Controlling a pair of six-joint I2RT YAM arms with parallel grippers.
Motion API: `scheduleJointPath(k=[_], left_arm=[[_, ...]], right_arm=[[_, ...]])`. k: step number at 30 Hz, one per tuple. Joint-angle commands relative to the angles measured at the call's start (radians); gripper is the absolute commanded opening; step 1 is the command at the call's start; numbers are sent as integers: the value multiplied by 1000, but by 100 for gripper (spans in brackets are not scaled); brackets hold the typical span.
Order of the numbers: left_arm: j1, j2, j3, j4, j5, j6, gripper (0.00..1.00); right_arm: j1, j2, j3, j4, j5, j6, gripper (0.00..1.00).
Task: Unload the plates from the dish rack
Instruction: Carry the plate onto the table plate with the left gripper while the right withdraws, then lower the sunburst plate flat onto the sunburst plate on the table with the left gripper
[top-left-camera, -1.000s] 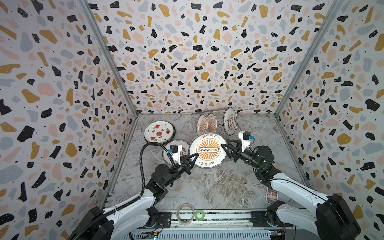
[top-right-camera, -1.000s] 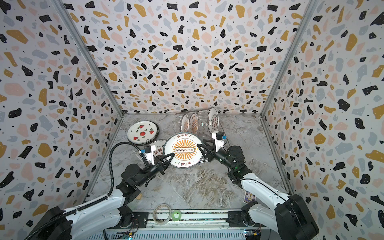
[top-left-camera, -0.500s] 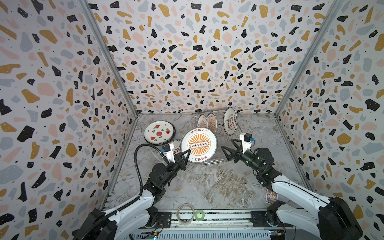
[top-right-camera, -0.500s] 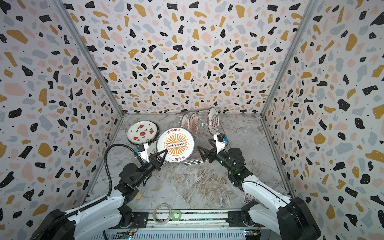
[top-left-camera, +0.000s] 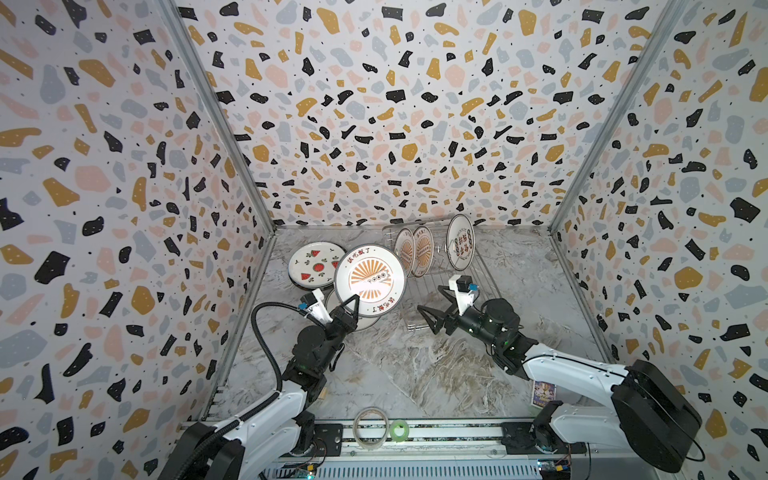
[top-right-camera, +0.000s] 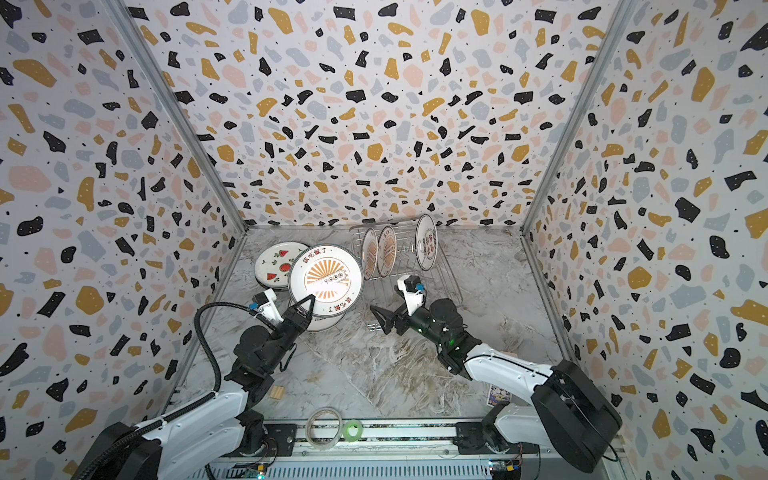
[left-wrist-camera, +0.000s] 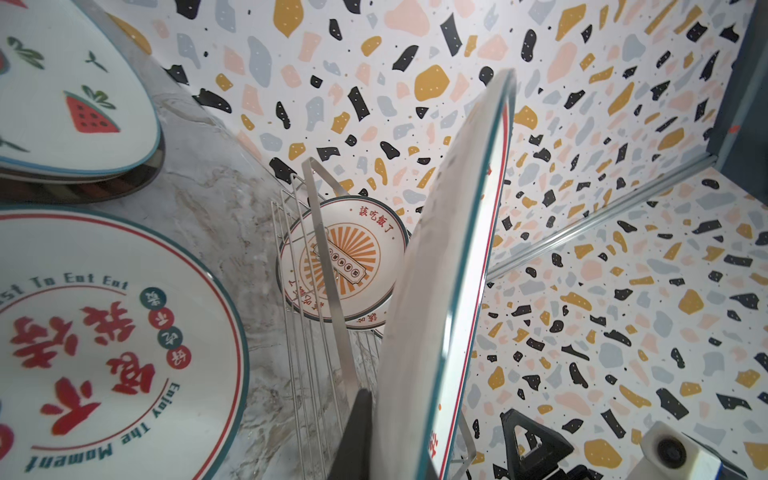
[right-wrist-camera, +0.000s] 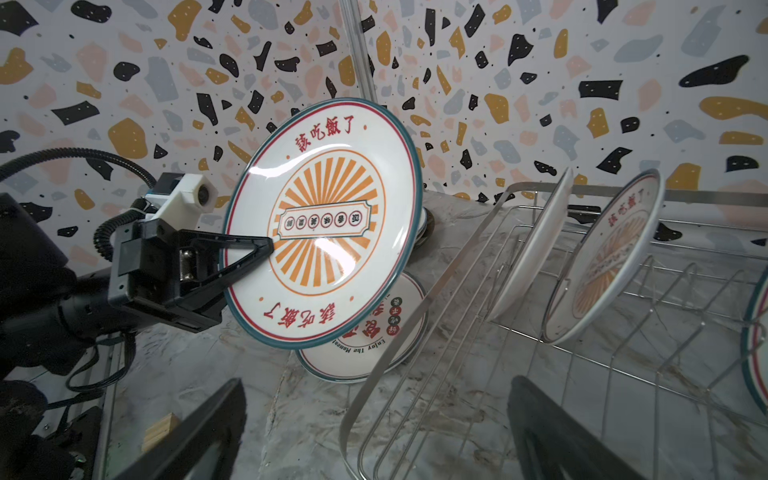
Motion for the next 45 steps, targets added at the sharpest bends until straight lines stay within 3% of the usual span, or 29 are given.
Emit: scheduleJointPath(k=[1, 8, 22, 45], left_arm=[[38, -16, -35, 135, -27, -140, 0], [64, -68, 1, -110, -102, -223, 0], [71, 8, 62, -359, -185, -339, 0], [73, 238, 121, -333, -85, -348, 0]], right_arm=[[37, 31, 59, 48, 13, -53, 99], [88, 174, 162, 26, -9, -76, 99], [173, 289, 282, -57, 91, -164, 100], [204, 383, 357, -135, 182, -173, 99]])
